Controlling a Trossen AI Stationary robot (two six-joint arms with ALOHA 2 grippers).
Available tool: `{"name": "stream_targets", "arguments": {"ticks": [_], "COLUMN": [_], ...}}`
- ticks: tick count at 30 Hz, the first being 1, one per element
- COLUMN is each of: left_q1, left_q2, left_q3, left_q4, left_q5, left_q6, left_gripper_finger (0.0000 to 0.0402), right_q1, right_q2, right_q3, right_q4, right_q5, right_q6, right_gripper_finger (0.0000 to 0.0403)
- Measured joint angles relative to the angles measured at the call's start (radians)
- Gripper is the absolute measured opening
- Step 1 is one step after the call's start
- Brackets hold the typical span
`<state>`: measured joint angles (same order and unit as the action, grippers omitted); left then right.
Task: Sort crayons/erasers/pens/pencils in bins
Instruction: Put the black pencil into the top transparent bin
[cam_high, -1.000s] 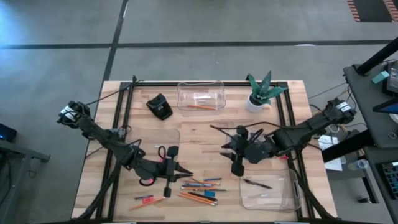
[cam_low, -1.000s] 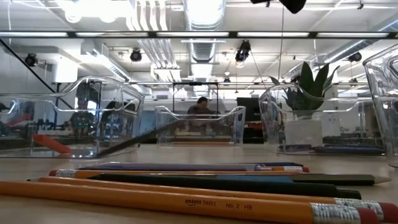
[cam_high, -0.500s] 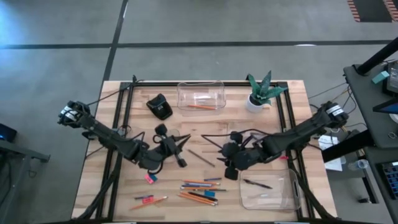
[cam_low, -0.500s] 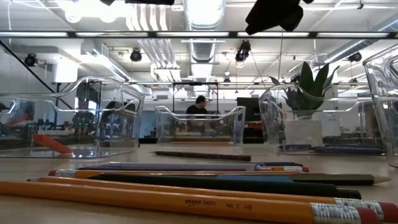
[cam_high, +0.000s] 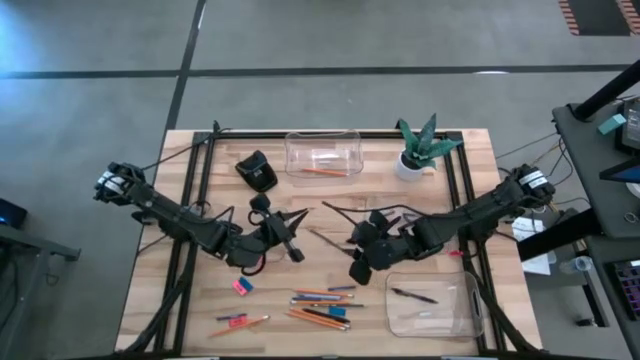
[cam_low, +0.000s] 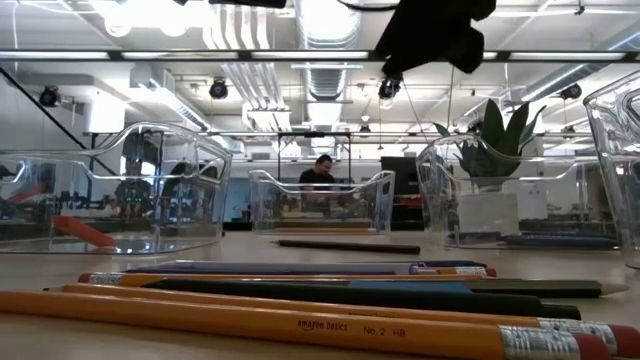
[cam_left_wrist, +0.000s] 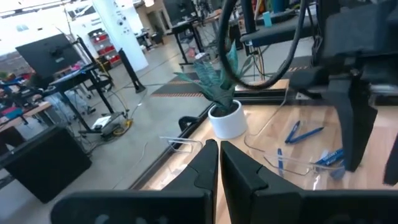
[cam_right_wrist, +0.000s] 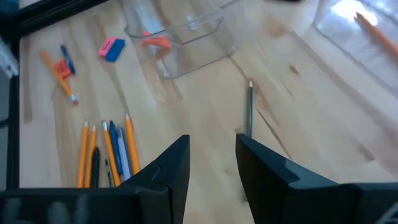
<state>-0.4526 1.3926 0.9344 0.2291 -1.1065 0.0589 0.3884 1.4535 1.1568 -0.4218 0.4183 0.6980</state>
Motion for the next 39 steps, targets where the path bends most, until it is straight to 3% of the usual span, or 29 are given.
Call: {"name": "stream_targets", "arguments": {"ticks": [11, 13, 19, 21, 31, 39], "left_q1": [-0.007, -0.016, -0.042, -0.063, -0.172, -0.253], "left_q2": [0.0, 0.0, 0.007, 0.008, 0.008, 0.007], "left_q3": [-0.003, -0.005, -0.022, -0.035, -0.073, -0.071], "left_q4": [-0.075, -0.138, -0.193, -0.195, -0.144, -0.073], "left_q5": [0.028, 0.102, 0.475, 0.525, 0.545, 0.557], "left_q6": [-0.045, -0.144, -0.392, -0.44, -0.55, -0.552], "left_gripper_finger": [0.0002, 0.0002, 0.0002, 0.0002, 0.0002, 0.0002], "right_q1": [-0.064, -0.079, -0.1, -0.101, -0.123, -0.138], "right_q2": [0.112, 0.135, 0.194, 0.216, 0.256, 0.279], "right_q3": [0.0, 0.0, 0.0, 0.0, 0.002, 0.106], "right_q4": [0.153, 0.15, 0.165, 0.188, 0.195, 0.048], "right_q5": [-0.07, -0.098, -0.12, -0.12, -0.078, -0.093], "right_q6": [-0.018, -0.027, -0.018, -0.018, -0.057, -0.103], "right_gripper_finger": [0.0123, 0.0123, 0.0123, 0.0123, 0.0123, 0.0139]}}
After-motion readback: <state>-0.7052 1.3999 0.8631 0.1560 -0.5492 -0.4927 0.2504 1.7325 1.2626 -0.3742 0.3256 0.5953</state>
